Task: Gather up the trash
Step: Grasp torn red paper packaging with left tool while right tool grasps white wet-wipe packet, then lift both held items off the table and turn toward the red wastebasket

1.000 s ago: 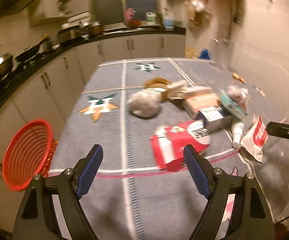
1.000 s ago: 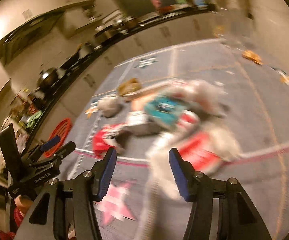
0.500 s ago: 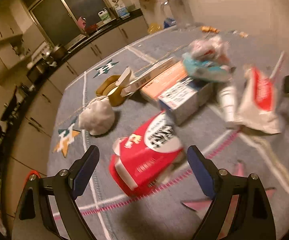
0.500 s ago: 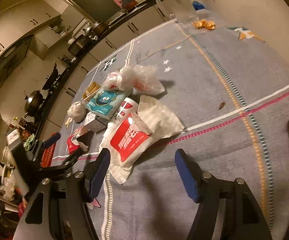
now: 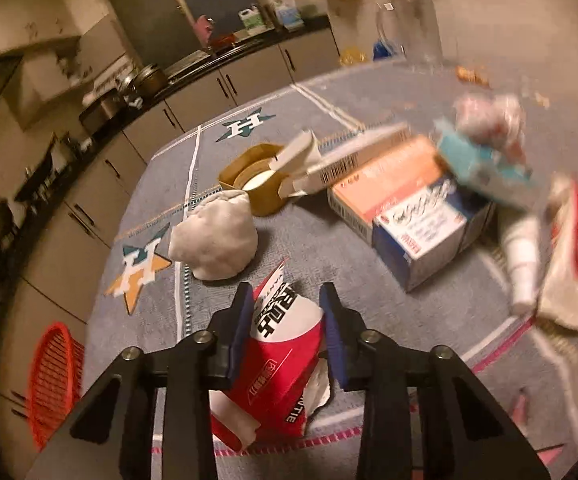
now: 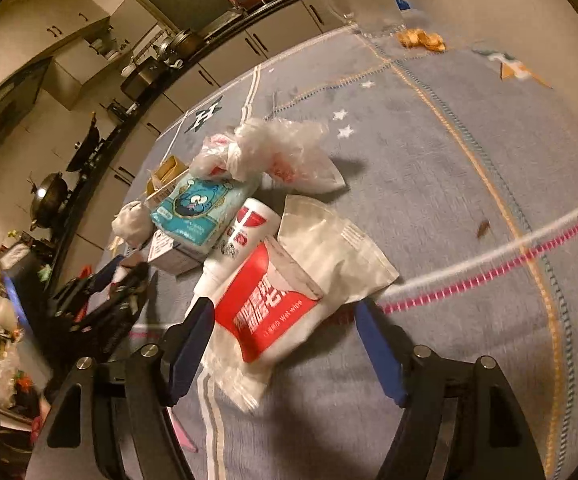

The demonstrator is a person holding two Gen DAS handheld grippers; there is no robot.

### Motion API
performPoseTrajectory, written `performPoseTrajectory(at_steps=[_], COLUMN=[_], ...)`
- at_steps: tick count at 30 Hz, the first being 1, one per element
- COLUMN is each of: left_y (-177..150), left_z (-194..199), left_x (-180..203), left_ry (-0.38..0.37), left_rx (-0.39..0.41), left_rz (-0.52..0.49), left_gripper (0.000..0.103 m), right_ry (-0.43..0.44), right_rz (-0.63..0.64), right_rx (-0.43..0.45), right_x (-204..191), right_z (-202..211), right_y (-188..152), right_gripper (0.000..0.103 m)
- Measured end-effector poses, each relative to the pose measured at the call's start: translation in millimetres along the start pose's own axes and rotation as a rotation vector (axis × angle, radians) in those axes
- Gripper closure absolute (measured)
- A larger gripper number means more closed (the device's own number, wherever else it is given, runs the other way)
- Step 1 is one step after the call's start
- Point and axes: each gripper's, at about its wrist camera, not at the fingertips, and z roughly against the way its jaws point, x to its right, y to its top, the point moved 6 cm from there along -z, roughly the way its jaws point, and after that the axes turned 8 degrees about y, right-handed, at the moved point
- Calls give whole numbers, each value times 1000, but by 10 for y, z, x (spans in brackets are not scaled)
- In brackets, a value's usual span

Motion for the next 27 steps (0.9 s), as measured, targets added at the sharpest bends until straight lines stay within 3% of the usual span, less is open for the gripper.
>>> performPoseTrajectory(at_steps=[5,8,9,10,11,12,14,16,24,27], left_y=[-22,-53,-65,-77,-90,-100,-113,-115,-138,-166], left_z=[186,296,317,330,336,343,360,390,488,527], left_x=[-134,-178,-192,-198,-197,-202,-218,-239,-404,-450], left_ry=[-102,-140,-142,-153,-163,-162,-162,-160,-187,-194], left_rx=[15,43,46,45,42,41,42,47,58,61], left_rz=[143,178,185,191,194,198,209,215,285,304], left_gripper=[72,72,72,72,72,72,72,73,75,76], right_ry=[-77,-148,-183,-180,-157,-150,-146,-136,-135,-94], right_rz=[78,143,176,189,176,167,170,164,191,199], right_rx=[-8,-9,-12,-6,-6,-6,14,28,93,135], right_x=[-134,-197,-219,-236,-231,-216,-214,-208,-218,-266], right_z=[-155,-246,-269,-268,-259,-238,-182,-97,176,302], right_y=[49,52,43,34,17,6,7,-3,-74,-85], right_gripper=[25,26,30,50,58,62,79,87,89,89])
